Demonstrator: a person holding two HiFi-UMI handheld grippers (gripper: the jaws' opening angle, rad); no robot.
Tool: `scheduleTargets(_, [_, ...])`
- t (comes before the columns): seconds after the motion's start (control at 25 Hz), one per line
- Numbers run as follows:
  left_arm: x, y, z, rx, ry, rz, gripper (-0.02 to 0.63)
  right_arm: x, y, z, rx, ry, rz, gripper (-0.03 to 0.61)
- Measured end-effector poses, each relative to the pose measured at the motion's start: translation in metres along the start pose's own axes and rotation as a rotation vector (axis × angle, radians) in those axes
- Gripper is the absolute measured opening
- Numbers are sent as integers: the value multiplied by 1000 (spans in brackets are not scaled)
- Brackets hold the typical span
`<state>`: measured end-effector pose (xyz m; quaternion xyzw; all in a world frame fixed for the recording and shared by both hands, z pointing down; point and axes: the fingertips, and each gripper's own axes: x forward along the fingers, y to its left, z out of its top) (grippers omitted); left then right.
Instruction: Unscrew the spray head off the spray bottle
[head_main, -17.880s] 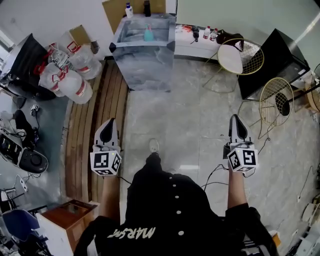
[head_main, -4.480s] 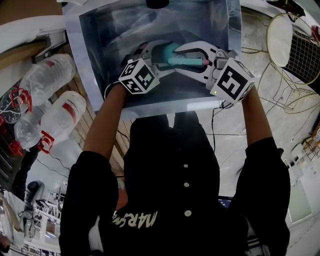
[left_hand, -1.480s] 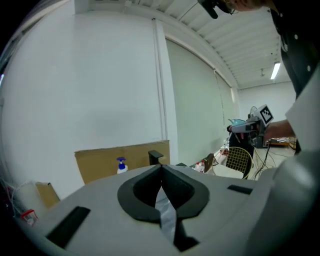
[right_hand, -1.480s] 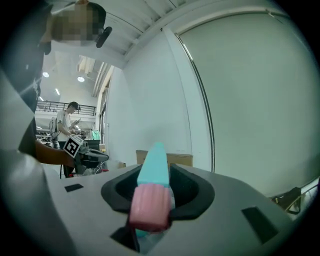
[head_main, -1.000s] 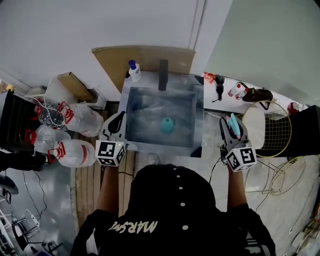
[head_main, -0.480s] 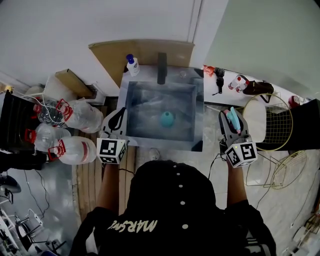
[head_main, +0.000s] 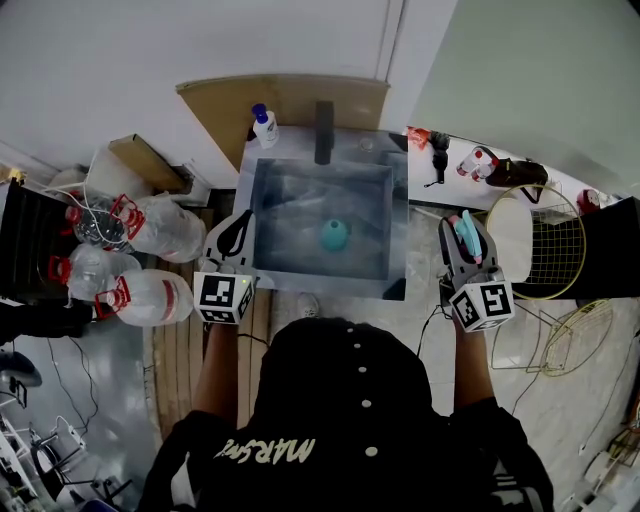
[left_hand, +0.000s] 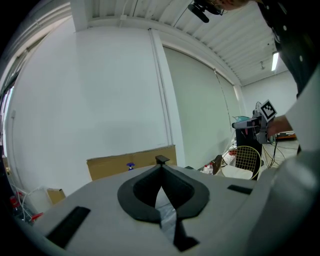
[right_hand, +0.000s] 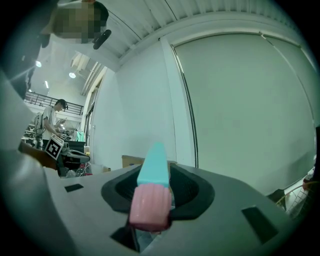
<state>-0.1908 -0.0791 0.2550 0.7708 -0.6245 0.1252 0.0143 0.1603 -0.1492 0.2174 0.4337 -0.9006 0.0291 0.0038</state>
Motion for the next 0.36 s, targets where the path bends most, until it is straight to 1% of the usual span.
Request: scheduleTargets(0.36, [4, -3, -4, -5, 4, -2, 26, 3, -1, -3, -7, 12, 1, 163])
